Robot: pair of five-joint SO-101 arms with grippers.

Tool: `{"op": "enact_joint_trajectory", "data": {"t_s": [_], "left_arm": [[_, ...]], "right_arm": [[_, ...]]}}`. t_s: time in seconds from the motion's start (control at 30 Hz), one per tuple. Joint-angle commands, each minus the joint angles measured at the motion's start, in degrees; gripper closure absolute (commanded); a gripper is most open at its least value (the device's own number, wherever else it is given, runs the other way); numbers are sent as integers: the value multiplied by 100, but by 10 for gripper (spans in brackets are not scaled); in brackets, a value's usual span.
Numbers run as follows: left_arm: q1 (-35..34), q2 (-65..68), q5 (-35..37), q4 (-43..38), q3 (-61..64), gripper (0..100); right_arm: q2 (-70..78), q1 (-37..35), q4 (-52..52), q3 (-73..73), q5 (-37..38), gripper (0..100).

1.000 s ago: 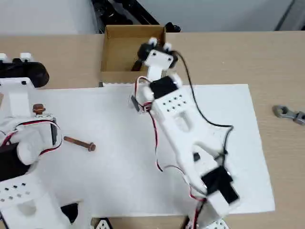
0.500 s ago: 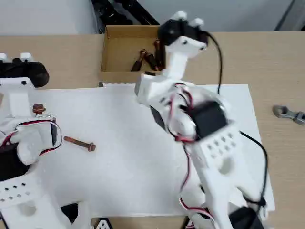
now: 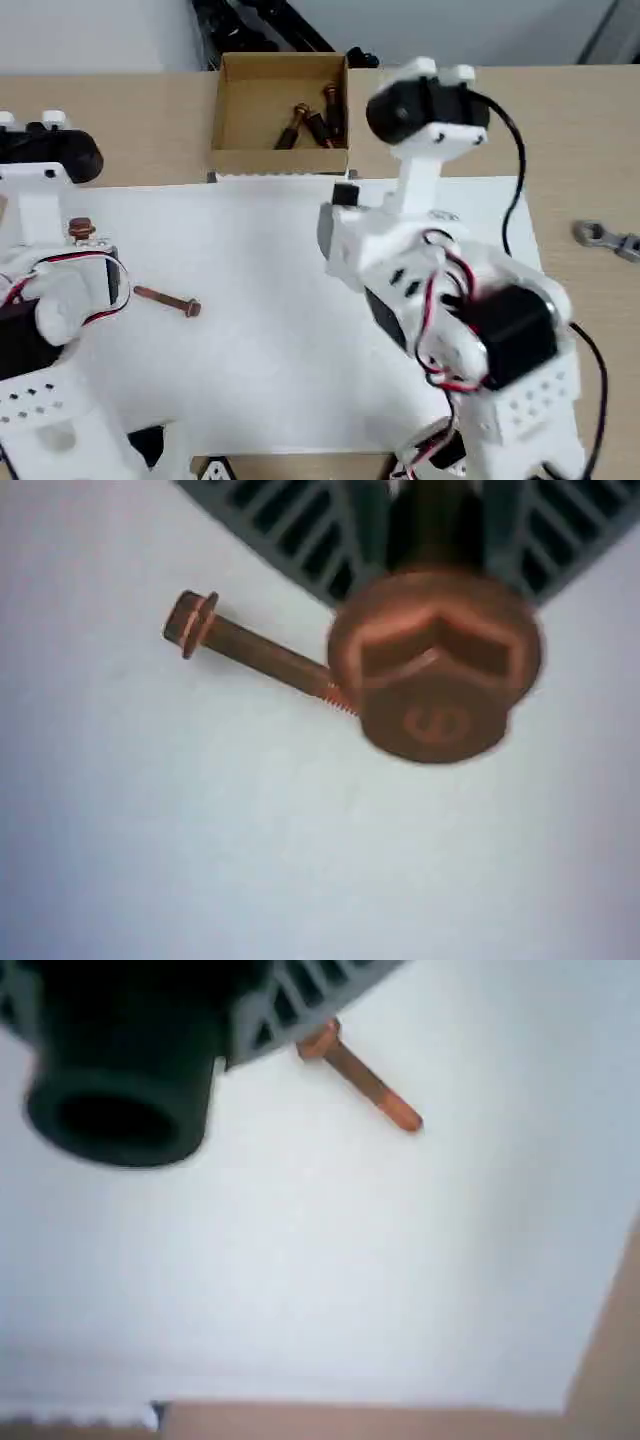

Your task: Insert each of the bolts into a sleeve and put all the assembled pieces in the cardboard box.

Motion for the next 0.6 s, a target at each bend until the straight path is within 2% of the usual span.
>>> {"op": "enact_joint_trajectory", "data": {"t_s": [0.0, 0.17, 0.33, 0.57], "left_arm": [[0, -132, -44, -9, -13, 994], [0, -132, -44, 9, -13, 994], [0, -132, -44, -18, -13, 994], [0, -123, -44, -18, -13, 994]], "right_arm": [[-374, 321, 286, 9, 642, 998], [-1051, 1165, 119, 730, 1521, 998], [-1719, 901, 119, 1055, 2330, 998], [-2730, 541, -321, 1064, 2409, 998]]}}
